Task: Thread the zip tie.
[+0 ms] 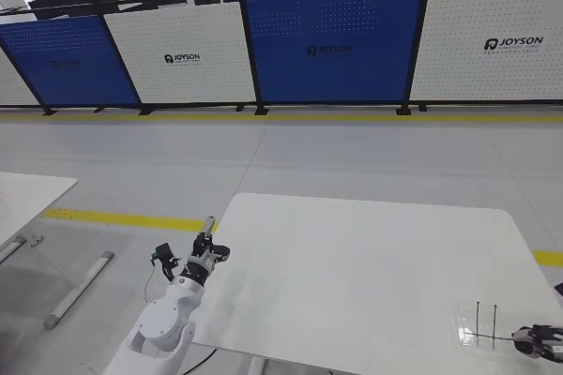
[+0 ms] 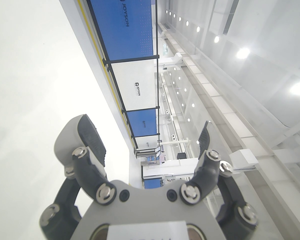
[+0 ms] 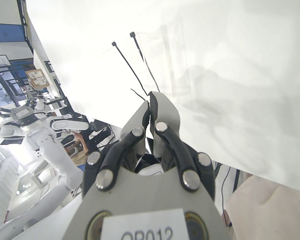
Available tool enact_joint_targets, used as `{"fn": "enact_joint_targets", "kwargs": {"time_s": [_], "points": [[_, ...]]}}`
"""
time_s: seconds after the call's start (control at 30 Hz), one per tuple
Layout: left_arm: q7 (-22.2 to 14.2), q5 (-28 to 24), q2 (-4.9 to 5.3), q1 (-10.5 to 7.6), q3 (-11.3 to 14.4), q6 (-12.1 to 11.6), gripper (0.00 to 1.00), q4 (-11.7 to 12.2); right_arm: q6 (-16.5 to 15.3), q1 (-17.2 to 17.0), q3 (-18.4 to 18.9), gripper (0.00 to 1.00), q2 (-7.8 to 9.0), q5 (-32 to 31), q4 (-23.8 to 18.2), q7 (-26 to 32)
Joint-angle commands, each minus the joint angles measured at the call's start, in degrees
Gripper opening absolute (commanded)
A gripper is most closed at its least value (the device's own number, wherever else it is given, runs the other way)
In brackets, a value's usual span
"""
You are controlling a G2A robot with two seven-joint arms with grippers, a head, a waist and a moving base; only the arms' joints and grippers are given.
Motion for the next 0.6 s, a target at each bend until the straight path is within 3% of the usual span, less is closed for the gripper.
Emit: {"fn": "enact_joint_targets", "kwargs": {"time_s": [0.0,0.13,0.57], "points": [[0.0,0.0,0.0,0.0,0.0,0.0,1.0,0.0,-0.2,-1.8,2.1,0.0,0.01,1.5,-1.0,-1.4],[0.0,0.0,0.0,0.0,0.0,0.0,1.0,0.0,-3.2,-5.4,6.9,0.0,-0.09,6.1,-1.1,-3.2],[0.0,0.0,0.0,0.0,0.0,0.0,1.0,0.0,-3.5,-5.7,7.2,0.0,-0.11,6.6,-1.0,-3.1]]}}
